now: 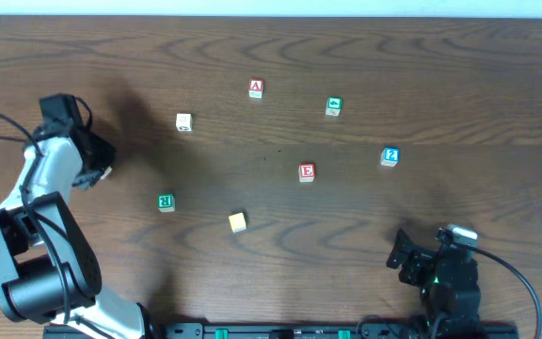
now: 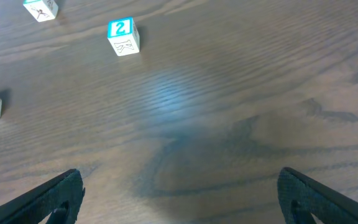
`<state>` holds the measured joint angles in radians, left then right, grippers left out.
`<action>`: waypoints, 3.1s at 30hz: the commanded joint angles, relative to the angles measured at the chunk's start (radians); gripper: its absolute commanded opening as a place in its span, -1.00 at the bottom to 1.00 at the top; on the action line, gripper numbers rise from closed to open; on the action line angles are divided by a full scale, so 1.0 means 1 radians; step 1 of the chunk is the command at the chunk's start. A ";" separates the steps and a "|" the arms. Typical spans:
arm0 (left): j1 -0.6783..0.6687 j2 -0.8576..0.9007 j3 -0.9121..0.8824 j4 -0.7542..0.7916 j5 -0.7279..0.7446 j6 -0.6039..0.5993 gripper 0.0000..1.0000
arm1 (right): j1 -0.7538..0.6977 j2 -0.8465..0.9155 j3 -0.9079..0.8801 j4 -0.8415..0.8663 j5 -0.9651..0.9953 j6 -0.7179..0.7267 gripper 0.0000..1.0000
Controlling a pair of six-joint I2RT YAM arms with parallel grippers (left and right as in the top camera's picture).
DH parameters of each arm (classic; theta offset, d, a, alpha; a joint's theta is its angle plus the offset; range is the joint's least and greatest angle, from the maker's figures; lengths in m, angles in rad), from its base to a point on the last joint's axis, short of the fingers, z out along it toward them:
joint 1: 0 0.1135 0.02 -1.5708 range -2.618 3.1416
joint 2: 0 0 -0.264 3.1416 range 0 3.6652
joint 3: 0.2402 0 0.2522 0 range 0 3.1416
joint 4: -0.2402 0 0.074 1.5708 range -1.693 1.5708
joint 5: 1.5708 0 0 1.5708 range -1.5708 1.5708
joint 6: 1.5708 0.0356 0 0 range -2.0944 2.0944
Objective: Spell out Ai2
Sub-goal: 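Carry the 'I' block forward with left gripper and set it down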
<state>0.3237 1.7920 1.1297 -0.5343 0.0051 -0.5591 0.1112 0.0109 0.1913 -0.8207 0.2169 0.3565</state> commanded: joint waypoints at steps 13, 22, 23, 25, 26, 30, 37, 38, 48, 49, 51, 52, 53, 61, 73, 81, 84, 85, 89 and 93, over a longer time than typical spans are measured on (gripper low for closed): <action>-0.448 -0.086 0.182 -0.106 0.016 0.195 -0.89 | -0.007 -0.005 -0.010 -0.002 0.004 0.013 0.99; -0.743 -0.040 0.193 -0.013 -0.042 0.143 -0.89 | -0.007 -0.005 -0.010 -0.002 0.004 0.013 0.99; -0.757 -0.026 0.201 -0.010 -0.042 0.138 -0.89 | -0.007 -0.005 -0.010 -0.002 0.003 0.013 0.99; -0.785 0.014 0.230 -0.011 -0.038 0.132 -0.89 | -0.007 -0.005 -0.010 -0.002 0.003 0.013 0.99; -0.798 0.036 0.248 -0.015 -0.038 0.132 -0.89 | -0.007 -0.005 -0.010 -0.002 0.003 0.013 0.98; -0.843 0.127 0.338 -0.046 -0.039 0.132 -0.89 | -0.007 -0.005 -0.010 -0.002 0.003 0.013 0.98; -0.874 0.236 0.417 -0.041 -0.039 0.132 -0.89 | -0.007 -0.005 -0.010 -0.002 0.004 0.013 0.98; -0.874 0.250 0.421 -0.040 -0.039 0.132 -0.89 | -0.007 -0.005 -0.010 -0.002 0.003 0.013 0.98; -0.875 0.314 0.424 -0.015 0.007 0.082 -0.89 | -0.007 -0.005 -0.010 -0.002 0.003 0.013 0.98; -0.875 0.316 0.424 -0.014 0.014 0.071 -0.90 | -0.007 -0.005 -0.010 -0.002 0.003 0.013 0.98; -0.880 0.316 0.424 -0.015 0.016 0.059 -0.89 | -0.007 -0.005 -0.010 -0.002 0.003 0.013 0.98; -0.883 0.316 0.424 -0.015 0.019 0.057 -0.89 | -0.007 -0.005 -0.010 -0.002 0.004 0.013 0.98; -0.888 0.316 0.424 -0.015 0.018 0.057 -0.89 | -0.007 -0.005 -0.010 -0.002 0.004 0.013 0.99; -0.929 0.316 0.423 -0.027 -0.051 0.037 -0.89 | -0.007 -0.005 -0.010 -0.002 0.004 0.013 0.98; -0.937 0.330 0.402 -0.037 -0.083 -0.033 -0.88 | -0.007 -0.005 -0.010 -0.002 0.003 0.013 0.98; -0.939 0.331 0.381 -0.029 -0.071 -0.077 -0.89 | -0.007 -0.005 -0.010 -0.002 0.004 0.013 0.99; -0.939 0.331 0.379 -0.015 -0.056 -0.069 -0.89 | -0.007 -0.005 -0.010 -0.002 0.003 0.013 0.98; -0.939 0.331 0.379 -0.013 -0.053 -0.069 -0.89 | -0.007 -0.005 -0.010 -0.002 0.003 0.013 0.99; -0.940 0.331 0.378 -0.012 -0.036 -0.065 -0.89 | -0.007 -0.005 -0.010 -0.002 0.004 0.013 0.98; -0.940 0.331 0.378 -0.013 -0.037 -0.060 -0.89 | -0.007 -0.005 -0.010 -0.002 0.003 0.013 0.99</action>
<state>-0.6121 2.1040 1.5158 -0.5484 -0.0330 -0.6144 0.1112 0.0109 0.1913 -0.8211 0.2169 0.3565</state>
